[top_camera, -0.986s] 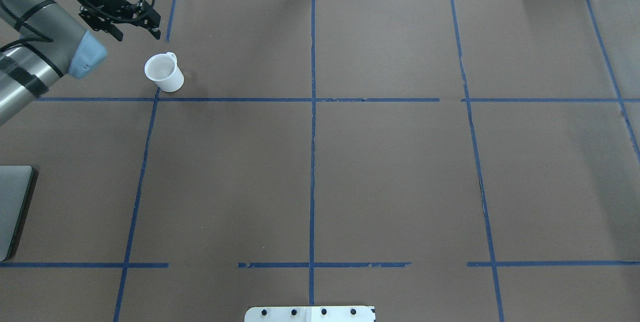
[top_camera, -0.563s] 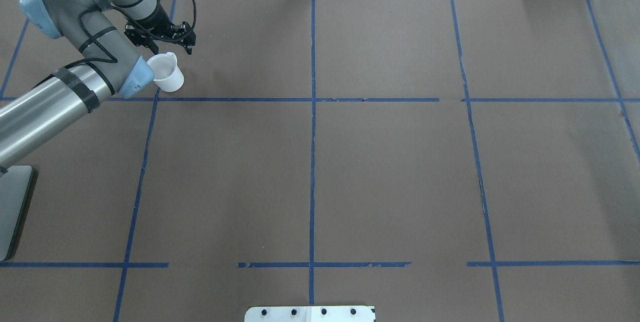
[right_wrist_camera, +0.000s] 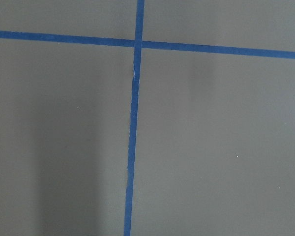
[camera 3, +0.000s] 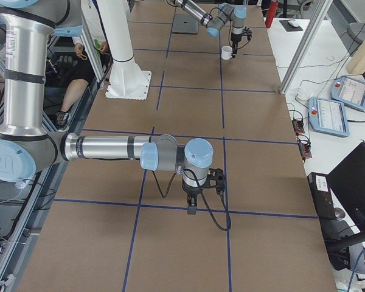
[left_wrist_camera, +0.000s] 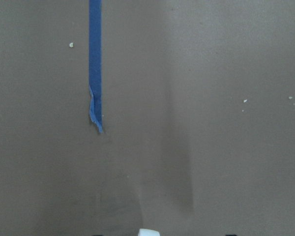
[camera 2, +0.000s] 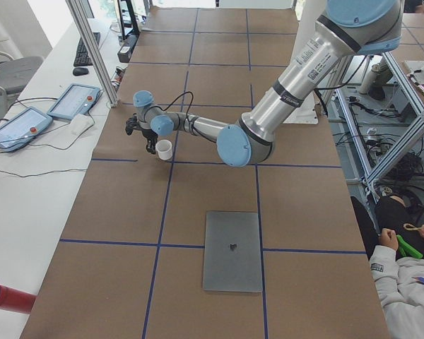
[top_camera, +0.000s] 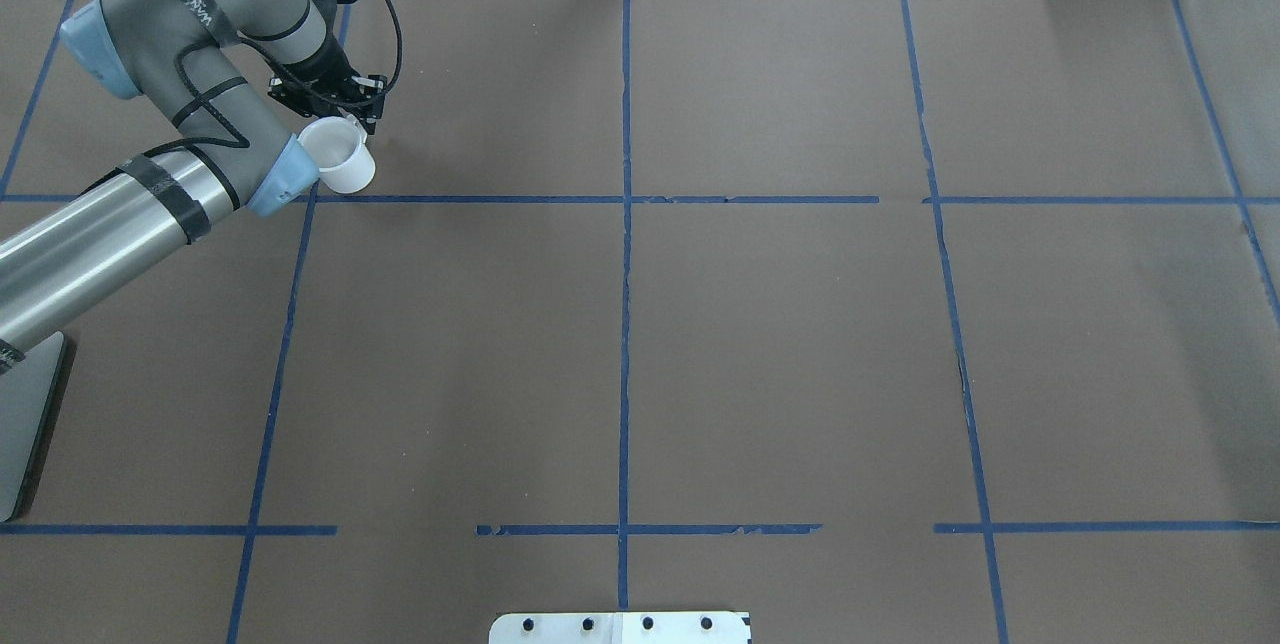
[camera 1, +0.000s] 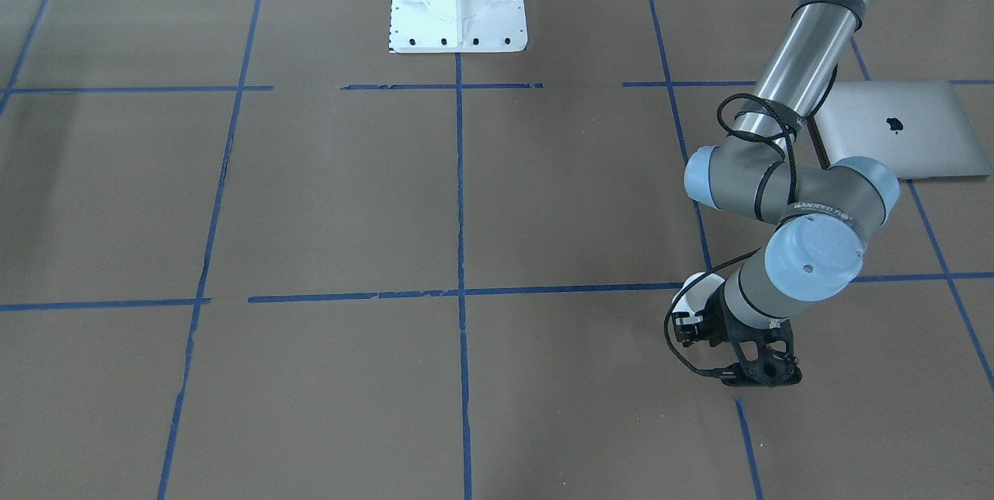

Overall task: Place cup on laptop
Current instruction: 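Reach the left gripper down to the white cup and grasp it, then lift the white cup with the left gripper and carry it toward the laptop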

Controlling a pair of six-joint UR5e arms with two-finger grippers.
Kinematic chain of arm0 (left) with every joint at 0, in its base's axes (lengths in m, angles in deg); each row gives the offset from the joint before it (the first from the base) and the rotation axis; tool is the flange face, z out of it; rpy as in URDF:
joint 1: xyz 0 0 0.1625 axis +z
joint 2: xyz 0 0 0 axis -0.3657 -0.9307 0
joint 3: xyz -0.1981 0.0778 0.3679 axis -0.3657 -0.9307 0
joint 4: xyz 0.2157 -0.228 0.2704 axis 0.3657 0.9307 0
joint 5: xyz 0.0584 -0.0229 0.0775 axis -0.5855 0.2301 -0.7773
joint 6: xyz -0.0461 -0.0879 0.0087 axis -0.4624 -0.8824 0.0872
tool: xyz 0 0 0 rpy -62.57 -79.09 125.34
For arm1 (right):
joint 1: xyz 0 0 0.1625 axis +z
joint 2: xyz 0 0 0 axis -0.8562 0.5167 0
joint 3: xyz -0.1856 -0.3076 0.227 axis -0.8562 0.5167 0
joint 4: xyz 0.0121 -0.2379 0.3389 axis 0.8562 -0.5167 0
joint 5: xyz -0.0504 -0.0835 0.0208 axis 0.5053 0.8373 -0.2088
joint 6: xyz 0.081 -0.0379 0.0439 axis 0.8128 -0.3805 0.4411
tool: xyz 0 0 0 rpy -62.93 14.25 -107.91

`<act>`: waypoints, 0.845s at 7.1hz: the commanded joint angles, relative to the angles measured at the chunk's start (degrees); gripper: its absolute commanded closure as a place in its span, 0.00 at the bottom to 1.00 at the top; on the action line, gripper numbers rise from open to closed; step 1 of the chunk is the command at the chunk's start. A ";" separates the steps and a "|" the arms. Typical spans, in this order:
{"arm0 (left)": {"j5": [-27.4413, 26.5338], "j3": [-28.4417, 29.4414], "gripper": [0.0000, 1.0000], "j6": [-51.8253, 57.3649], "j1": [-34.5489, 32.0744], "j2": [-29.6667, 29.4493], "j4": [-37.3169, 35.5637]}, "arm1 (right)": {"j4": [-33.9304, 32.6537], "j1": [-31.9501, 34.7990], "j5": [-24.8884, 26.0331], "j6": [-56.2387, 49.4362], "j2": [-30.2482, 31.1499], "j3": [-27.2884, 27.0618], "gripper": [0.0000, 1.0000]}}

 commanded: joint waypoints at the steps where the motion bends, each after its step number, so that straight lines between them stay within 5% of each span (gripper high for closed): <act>1: 0.32 -0.84 1.00 0.05 -1.21 0.01 -0.69 | 0.00 0.00 0.00 0.00 0.00 0.00 0.00; 3: 0.76 -11.58 1.00 2.31 -4.64 5.84 -4.10 | -0.09 0.00 0.00 0.00 0.00 0.00 0.00; 6: 1.81 -31.80 1.00 13.90 -7.28 26.55 -5.10 | 0.00 0.00 0.00 0.00 0.00 0.00 0.00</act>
